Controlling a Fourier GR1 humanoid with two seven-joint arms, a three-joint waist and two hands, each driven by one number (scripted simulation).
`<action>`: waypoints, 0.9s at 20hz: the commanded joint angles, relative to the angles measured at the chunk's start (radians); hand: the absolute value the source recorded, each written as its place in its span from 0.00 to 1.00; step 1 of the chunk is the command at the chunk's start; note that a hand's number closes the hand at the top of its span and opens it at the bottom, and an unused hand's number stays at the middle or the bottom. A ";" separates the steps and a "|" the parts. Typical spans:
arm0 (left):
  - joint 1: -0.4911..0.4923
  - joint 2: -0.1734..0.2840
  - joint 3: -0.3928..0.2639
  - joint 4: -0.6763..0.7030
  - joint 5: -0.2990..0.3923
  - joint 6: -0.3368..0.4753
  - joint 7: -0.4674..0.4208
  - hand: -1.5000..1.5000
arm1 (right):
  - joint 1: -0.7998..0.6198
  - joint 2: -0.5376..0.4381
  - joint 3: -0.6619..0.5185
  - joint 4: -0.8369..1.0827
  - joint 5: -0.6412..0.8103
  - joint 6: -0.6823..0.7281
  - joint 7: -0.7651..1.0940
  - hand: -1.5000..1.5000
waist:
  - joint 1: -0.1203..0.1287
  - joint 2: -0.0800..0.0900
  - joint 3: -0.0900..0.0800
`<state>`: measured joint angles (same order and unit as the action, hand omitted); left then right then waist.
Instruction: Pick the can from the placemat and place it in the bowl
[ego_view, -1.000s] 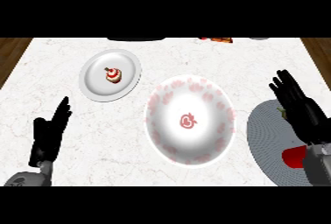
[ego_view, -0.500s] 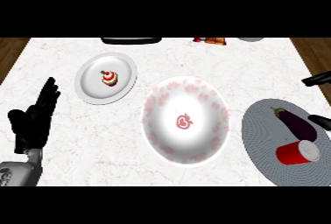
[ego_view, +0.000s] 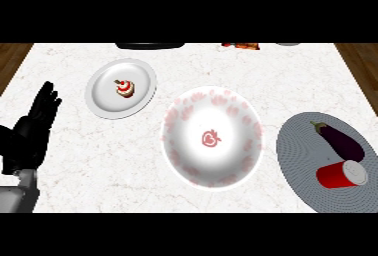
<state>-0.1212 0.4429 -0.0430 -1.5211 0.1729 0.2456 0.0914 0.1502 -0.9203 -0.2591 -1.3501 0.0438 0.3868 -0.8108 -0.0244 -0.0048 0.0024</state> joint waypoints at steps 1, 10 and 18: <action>0.020 0.007 0.009 -0.064 -0.003 -0.030 0.029 0.50 | 0.105 -0.027 -0.066 0.041 0.045 0.054 -0.183 0.00 | 0.015 0.002 -0.002; -0.019 -0.059 -0.003 -0.007 -0.061 -0.004 0.022 0.50 | -0.129 -0.158 -0.045 -0.048 -0.046 0.163 0.111 0.00 | 0.026 0.005 -0.003; -0.055 -0.026 0.039 0.009 -0.018 -0.077 0.030 0.50 | -0.206 -0.238 0.186 -0.100 0.194 0.150 0.204 0.00 | 0.044 0.010 -0.002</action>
<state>-0.1514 0.4062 -0.0220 -1.5243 0.1422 0.1928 0.1043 -0.0118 -1.1405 -0.1567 -1.4495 0.1576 0.4866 -0.6087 0.0154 0.0033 -0.0011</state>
